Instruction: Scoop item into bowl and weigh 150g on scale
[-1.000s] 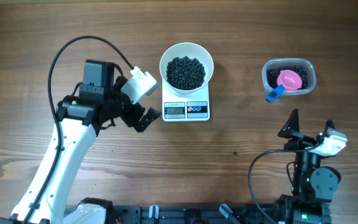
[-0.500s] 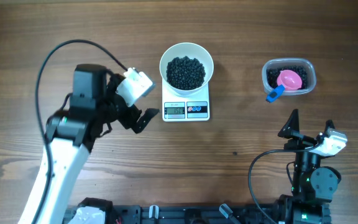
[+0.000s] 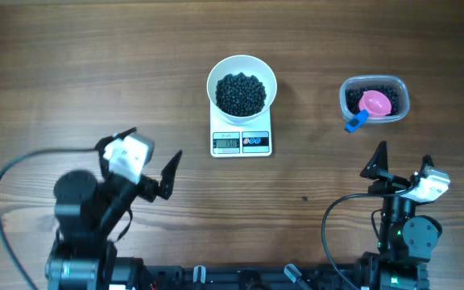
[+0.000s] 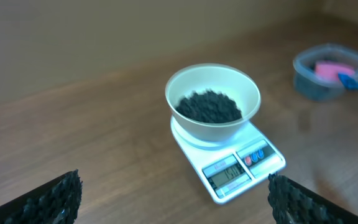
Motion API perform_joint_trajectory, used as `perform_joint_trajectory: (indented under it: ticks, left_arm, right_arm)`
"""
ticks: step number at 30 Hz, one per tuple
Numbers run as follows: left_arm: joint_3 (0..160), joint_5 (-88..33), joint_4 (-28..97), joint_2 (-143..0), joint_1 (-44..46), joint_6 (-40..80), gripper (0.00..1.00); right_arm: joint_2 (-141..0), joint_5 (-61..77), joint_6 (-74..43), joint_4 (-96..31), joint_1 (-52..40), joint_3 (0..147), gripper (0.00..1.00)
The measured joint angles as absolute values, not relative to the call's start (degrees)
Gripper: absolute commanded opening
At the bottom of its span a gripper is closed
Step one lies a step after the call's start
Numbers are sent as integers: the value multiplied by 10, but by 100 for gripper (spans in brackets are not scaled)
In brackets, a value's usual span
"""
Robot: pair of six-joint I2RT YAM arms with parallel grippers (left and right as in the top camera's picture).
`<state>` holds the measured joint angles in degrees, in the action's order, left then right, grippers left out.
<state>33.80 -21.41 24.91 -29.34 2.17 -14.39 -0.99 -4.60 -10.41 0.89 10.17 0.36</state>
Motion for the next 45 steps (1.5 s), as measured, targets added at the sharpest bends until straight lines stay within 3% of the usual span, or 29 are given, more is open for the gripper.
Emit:
perform_joint_trajectory:
  ticks: [14, 28, 36, 45]
  left_arm:
    - [143, -143, 92, -94, 2, -84, 100]
    - [74, -103, 66, -11, 2, -65, 100]
    - [33, -79, -13, -7, 2, -61, 100]
    - [9, -73, -17, -7, 2, -60, 100]
  right_arm:
    - [-10, -46, -104, 9, 102, 4, 100]
    - [-10, -46, -104, 9, 102, 4, 100]
    - [-10, -46, -104, 9, 102, 4, 100]
    - [-10, -46, -104, 9, 102, 4, 100]
